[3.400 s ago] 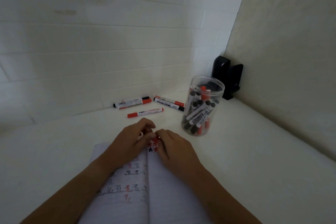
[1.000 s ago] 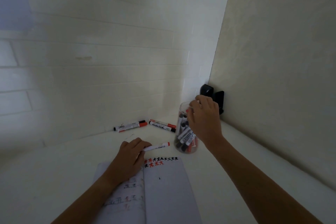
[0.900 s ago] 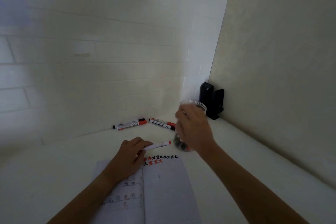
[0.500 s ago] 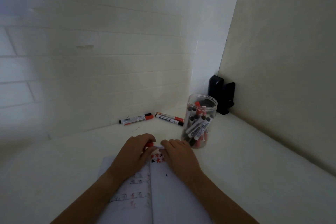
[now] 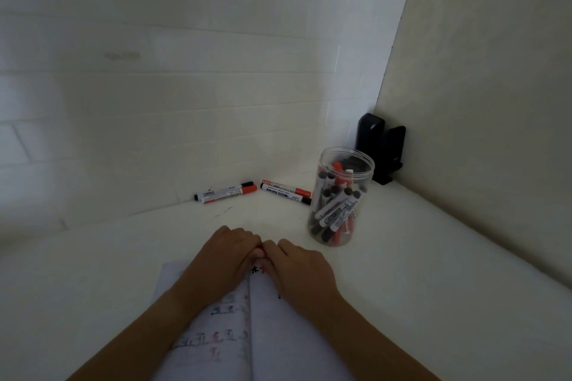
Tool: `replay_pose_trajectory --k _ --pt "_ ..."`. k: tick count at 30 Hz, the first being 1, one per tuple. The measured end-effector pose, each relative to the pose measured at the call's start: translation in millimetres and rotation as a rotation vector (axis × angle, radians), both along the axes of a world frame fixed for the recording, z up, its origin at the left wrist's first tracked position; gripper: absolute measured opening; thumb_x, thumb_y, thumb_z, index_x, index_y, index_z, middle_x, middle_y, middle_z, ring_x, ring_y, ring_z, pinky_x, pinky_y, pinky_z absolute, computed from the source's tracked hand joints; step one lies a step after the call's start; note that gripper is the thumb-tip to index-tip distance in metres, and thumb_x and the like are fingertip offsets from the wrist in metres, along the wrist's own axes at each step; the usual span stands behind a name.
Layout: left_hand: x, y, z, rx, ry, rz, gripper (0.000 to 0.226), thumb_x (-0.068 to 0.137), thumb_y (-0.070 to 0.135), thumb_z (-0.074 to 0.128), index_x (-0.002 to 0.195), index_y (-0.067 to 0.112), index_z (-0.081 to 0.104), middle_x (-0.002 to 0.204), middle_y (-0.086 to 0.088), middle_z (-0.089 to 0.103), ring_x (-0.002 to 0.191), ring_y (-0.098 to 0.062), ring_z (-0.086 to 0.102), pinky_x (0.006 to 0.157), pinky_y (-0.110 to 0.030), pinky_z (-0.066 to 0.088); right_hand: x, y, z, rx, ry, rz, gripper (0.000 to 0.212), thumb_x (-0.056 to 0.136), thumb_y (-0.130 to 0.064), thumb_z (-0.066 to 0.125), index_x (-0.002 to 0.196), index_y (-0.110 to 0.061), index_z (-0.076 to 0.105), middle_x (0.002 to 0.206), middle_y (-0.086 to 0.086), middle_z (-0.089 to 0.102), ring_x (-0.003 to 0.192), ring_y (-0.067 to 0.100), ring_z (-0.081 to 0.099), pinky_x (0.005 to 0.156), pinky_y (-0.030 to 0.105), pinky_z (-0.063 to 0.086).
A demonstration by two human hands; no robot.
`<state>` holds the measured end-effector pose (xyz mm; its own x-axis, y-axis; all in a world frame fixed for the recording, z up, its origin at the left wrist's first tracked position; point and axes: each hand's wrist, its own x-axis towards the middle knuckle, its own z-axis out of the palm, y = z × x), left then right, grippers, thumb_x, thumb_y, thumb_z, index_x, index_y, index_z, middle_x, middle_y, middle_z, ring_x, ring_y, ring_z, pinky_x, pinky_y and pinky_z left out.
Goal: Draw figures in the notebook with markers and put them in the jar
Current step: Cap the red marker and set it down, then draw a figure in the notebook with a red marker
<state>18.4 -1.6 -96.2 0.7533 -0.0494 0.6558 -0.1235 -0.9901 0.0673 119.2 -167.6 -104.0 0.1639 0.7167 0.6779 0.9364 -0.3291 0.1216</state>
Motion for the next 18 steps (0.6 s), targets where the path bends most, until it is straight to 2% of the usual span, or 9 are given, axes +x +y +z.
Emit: replay_pose_trajectory --k 2,7,10,12,14,16,18 --pt "0 1 1 -0.003 0.009 0.001 0.036 0.108 0.037 0.022 0.084 0.028 0.047 0.069 0.01 0.05 0.062 -0.008 0.043 0.065 -0.022 0.021 -1 -2 2 -0.014 0.005 -0.022 0.027 0.101 -0.046 0.044 0.096 -0.027 0.063 0.061 -0.007 0.053 0.04 0.011 0.046 0.039 0.022 0.024" --pt "-4 0 2 -0.042 0.025 -0.012 0.048 0.109 0.04 0.02 0.085 0.024 0.058 0.075 0.01 0.056 0.068 -0.008 0.046 0.068 -0.021 0.022 0 -5 6 -0.019 0.094 -0.054 0.042 0.109 -0.053 0.023 0.101 -0.031 0.058 0.054 -0.005 0.052 0.037 0.014 0.046 0.037 0.024 0.03" --pt "-6 2 2 -0.119 0.034 0.061 0.036 0.105 0.041 0.033 0.091 0.027 0.062 0.082 0.015 0.057 0.073 -0.002 0.047 0.071 -0.022 0.03 -5 -9 15 0.025 0.258 -0.039 0.03 0.107 -0.045 0.033 0.112 -0.029 0.058 0.071 -0.008 0.059 0.049 0.01 0.05 0.04 0.025 0.039" --pt "-6 7 1 -0.18 0.031 0.146 0.025 0.098 0.043 0.045 0.093 0.029 0.065 0.085 0.016 0.055 0.075 -0.001 0.047 0.07 -0.024 0.037 -2 -13 18 0.09 0.419 -0.021 0.035 0.106 -0.034 0.034 0.134 -0.027 0.052 0.092 -0.006 0.062 0.063 0.007 0.054 0.053 0.024 0.05" --pt "-4 11 -3 -0.228 0.059 0.175 0.025 0.094 0.043 0.048 0.098 0.029 0.067 0.091 0.015 0.056 0.08 -0.003 0.051 0.07 -0.027 0.045 5 -20 19 0.162 0.586 0.063 0.04 0.105 -0.02 0.039 0.144 -0.029 0.046 0.099 -0.007 0.057 0.073 0.006 0.055 0.063 0.023 0.051" --pt "-2 14 -7 -0.253 0.104 0.168 0.026 0.092 0.043 0.047 0.098 0.027 0.067 0.094 0.013 0.057 0.085 -0.006 0.054 0.073 -0.033 0.05 10 -25 22 0.286 0.693 0.168 0.033 0.106 -0.012 0.042 0.131 -0.029 0.053 0.088 -0.01 0.052 0.07 0.008 0.053 0.062 0.026 0.049" --pt "-1 15 -8 -0.272 0.131 0.164 0.027 0.091 0.043 0.045 0.096 0.026 0.066 0.095 0.012 0.056 0.087 -0.008 0.053 0.076 -0.035 0.051 12 -28 25 0.412 0.826 0.188 0.023 0.107 -0.01 0.045 0.115 -0.025 0.06 0.084 -0.006 0.059 0.067 0.016 0.062 0.063 0.032 0.057"
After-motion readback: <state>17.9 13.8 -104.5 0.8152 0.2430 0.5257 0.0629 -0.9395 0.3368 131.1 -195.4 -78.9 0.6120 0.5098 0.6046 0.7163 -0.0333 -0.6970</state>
